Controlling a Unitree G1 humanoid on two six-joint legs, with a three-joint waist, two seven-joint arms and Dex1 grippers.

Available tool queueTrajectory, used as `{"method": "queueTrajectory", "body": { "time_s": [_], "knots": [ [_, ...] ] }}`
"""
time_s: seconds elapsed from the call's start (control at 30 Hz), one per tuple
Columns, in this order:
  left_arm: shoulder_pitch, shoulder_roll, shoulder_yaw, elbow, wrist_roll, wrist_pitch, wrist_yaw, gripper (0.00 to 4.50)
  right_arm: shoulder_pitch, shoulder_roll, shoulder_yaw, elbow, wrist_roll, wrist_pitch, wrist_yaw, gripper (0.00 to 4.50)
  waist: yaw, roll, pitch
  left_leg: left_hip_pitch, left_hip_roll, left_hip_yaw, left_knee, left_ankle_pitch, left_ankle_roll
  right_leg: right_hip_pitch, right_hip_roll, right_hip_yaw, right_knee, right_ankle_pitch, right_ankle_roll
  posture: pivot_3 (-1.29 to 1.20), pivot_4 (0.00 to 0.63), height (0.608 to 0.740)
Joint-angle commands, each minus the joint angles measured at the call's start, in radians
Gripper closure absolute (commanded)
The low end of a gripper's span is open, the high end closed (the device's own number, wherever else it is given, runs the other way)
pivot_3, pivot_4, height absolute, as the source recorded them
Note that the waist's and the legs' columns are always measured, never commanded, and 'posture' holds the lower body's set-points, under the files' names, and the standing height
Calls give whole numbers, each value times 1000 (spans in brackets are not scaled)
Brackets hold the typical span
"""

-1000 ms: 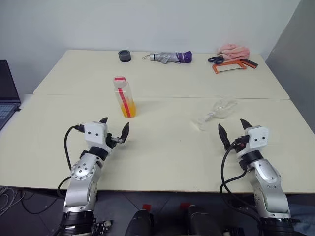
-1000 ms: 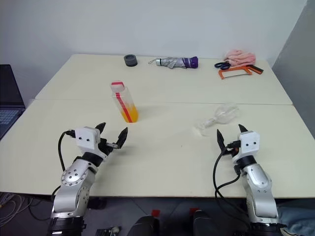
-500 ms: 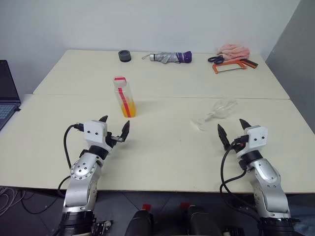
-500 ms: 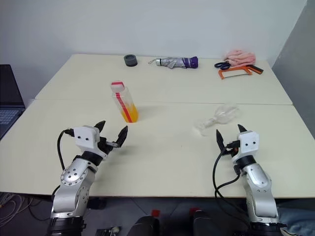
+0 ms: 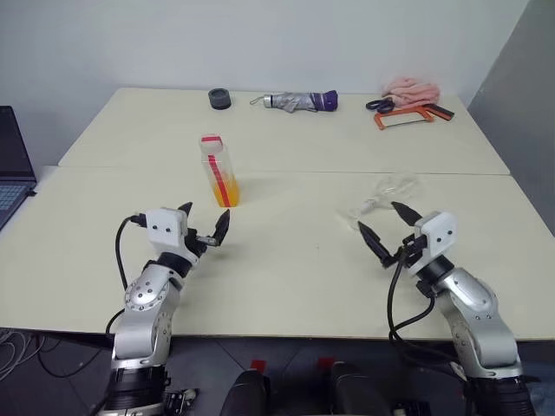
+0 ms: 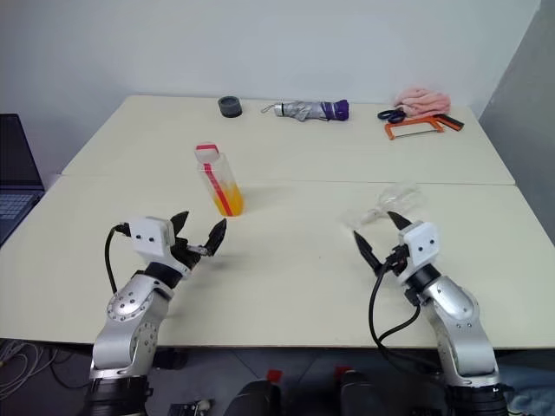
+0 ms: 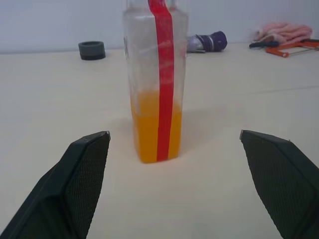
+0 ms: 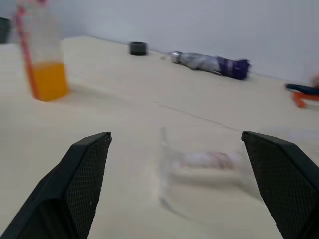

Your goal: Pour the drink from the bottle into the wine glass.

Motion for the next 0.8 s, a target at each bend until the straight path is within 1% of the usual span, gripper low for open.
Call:
{"method": "queueTrajectory", "body": {
  "time_s": [0.03,0.2,0.27,0.57,0.8],
  "knots": [
    [-49,2,-11,-18,21,32,25,23,-41,-36,15,-104,95,112,52,0,1,0,0,0,0,0,0,0,0,1,0,0,0,0,0,0,150,740],
    [-108,1,-43,1,63,79,49,23,-67,-48,14,-113,87,137,41,0,1,0,0,4,-1,-3,0,0,0,9,0,-3,-6,0,0,0,150,740],
    [-137,0,-47,13,74,93,64,23,-68,-51,20,-115,80,137,46,0,1,0,0,4,-2,-4,0,0,0,9,0,-4,-6,0,0,0,150,740],
    [-253,-19,-38,94,115,116,146,23,-95,-121,64,-157,158,202,176,0,1,0,0,5,-2,-3,0,0,0,9,0,-3,-7,0,0,0,150,740],
    [-341,-47,-48,177,136,99,184,23,-134,-130,80,-125,163,190,222,0,2,0,0,4,-2,-4,0,0,0,10,0,-4,-8,0,0,0,150,740]
  ]
}}
